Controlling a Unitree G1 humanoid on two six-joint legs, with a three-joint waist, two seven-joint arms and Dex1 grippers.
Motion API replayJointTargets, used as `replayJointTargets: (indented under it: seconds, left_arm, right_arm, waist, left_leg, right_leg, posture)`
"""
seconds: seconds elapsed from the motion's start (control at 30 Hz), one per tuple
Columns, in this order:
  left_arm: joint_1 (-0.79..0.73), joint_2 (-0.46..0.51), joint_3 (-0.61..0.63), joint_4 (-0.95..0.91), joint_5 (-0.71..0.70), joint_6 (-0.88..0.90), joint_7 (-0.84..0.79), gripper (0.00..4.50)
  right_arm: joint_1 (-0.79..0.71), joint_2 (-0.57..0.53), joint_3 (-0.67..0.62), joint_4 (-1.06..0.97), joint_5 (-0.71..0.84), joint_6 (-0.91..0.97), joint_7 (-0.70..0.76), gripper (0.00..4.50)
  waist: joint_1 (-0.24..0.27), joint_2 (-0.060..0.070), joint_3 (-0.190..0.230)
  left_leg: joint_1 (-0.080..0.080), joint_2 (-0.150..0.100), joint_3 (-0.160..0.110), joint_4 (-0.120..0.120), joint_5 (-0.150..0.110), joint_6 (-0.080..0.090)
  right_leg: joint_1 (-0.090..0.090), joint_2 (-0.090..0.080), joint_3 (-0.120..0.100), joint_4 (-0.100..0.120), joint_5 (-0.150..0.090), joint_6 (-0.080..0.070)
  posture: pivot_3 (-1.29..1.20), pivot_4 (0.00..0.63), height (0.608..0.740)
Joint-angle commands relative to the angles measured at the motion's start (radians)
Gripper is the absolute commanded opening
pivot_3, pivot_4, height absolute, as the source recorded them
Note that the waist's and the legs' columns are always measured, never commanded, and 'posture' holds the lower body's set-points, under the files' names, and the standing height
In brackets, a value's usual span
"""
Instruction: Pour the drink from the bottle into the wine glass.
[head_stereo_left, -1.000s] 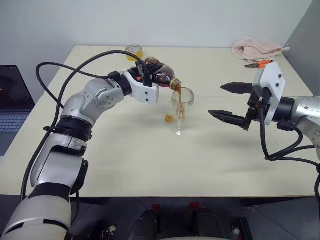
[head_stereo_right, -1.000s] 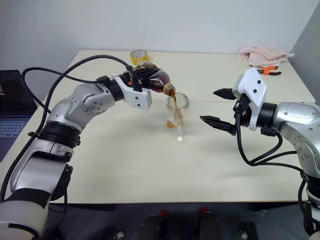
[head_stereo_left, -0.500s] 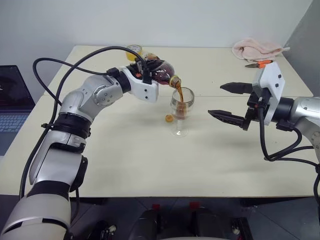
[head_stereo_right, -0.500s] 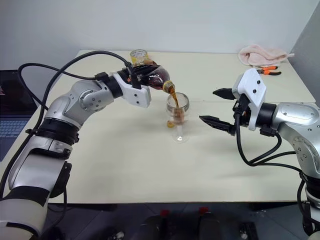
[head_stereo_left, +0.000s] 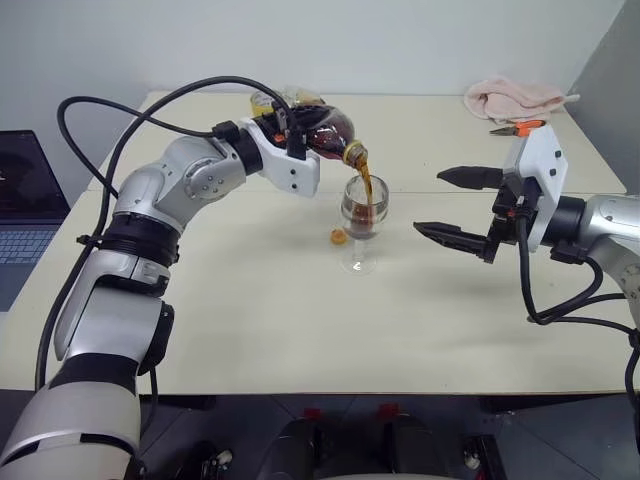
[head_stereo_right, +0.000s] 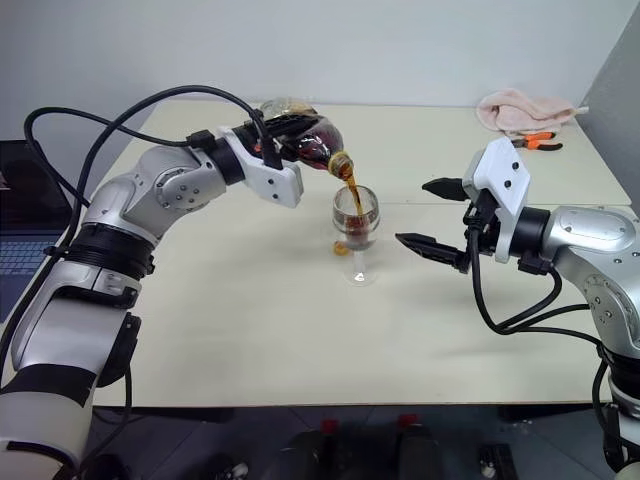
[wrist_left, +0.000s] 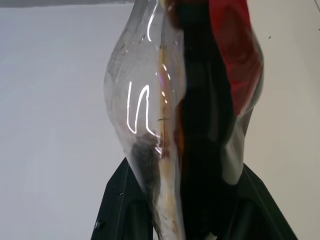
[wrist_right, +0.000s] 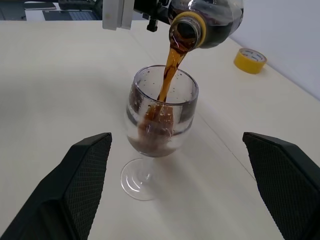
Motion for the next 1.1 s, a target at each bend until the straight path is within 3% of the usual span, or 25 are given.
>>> replayJointTargets:
  seconds: [0.03,0.7,0.83,1.1]
  left_arm:
    - [-0.044,0.023,0.013,-0.008,-0.006,-0.009,0.028,1.15]
    - [-0.038,0.021,0.018,-0.010,-0.022,0.002,0.042,1.15]
    - [-0.022,-0.004,0.048,-0.006,-0.102,0.022,0.010,1.15]
    - [0.058,-0.086,0.138,-0.064,-0.399,0.128,-0.177,1.15]
  right_arm:
    - [0.000,-0.009,-0.035,-0.033,0.012,-0.006,-0.002,4.50]
    - [-0.004,-0.010,-0.032,-0.030,0.012,-0.009,-0.003,4.50]
    - [-0.002,-0.010,-0.033,-0.031,0.013,-0.009,-0.003,4.50]
    - [0.003,-0.012,-0.034,-0.031,0.011,-0.012,0.000,4.50]
  waist:
    - [0.000,0.000,0.000]
    - [0.000,0.000,0.000]
    - [0.000,0.000,0.000]
    - [-0.002,0.000,0.000]
  left_leg:
    - [0.000,0.000,0.000,0.000,0.000,0.000]
    - [0.000,0.000,0.000,0.000,0.000,0.000]
    - [0.000,0.000,0.000,0.000,0.000,0.000]
    - [0.000,0.000,-0.001,0.001,0.000,0.000]
  right_leg:
    - [0.000,0.000,0.000,0.000,0.000,0.000]
    - [0.000,0.000,0.000,0.000,0.000,0.000]
    - [0.000,0.000,0.000,0.000,0.000,0.000]
    - [0.000,0.000,0.000,0.000,0.000,0.000]
  posture:
    - [0.00,0.150,0.740]
    - [0.00,0.150,0.740]
    - [0.00,0.150,0.740]
    - [0.00,0.150,0.740]
